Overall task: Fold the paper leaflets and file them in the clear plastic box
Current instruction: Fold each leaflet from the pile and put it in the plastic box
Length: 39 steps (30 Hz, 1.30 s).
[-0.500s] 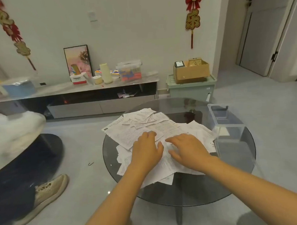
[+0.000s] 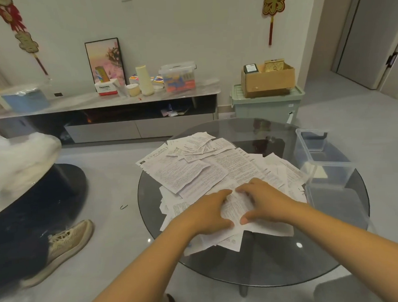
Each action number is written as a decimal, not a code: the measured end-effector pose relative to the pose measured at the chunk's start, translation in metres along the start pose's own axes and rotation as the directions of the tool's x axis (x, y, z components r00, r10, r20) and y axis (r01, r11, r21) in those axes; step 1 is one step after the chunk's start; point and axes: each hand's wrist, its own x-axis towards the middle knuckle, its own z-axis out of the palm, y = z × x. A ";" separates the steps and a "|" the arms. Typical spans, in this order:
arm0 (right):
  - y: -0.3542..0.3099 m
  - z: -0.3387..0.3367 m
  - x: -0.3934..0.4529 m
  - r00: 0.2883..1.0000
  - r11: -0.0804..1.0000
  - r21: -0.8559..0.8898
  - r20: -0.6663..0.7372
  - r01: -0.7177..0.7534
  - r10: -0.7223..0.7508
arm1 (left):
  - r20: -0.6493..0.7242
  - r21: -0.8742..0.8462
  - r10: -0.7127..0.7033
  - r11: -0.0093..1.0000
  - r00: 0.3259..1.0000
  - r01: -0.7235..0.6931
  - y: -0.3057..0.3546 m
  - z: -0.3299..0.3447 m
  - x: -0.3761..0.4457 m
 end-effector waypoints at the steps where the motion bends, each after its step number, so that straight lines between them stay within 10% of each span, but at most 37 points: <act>1: 0.001 0.003 -0.003 1.000 0.997 0.077 -0.022 -0.020 0.022 | 0.012 -0.029 -0.001 1.000 1.000 0.001 0.002 -0.002 0.000; 14: 0.025 -0.018 -0.043 0.903 0.851 0.496 -0.266 -0.172 0.338 | -0.077 0.022 0.163 0.987 0.984 -0.162 0.039 0.021 0.002; 23: 0.027 -0.023 -0.078 0.970 0.769 0.611 -0.009 -0.186 0.242 | -0.041 0.048 0.188 0.981 0.981 -0.186 0.038 0.024 -0.001; 33: 0.021 -0.018 -0.075 0.962 0.972 0.219 -0.274 0.081 -0.019 | -0.149 -0.281 0.098 0.950 0.984 -0.137 0.045 0.029 -0.015; 39: 0.024 -0.028 -0.067 0.971 0.980 -0.041 -0.136 0.193 -0.197 | -0.061 -0.294 0.069 0.952 0.996 -0.084 0.031 0.017 -0.021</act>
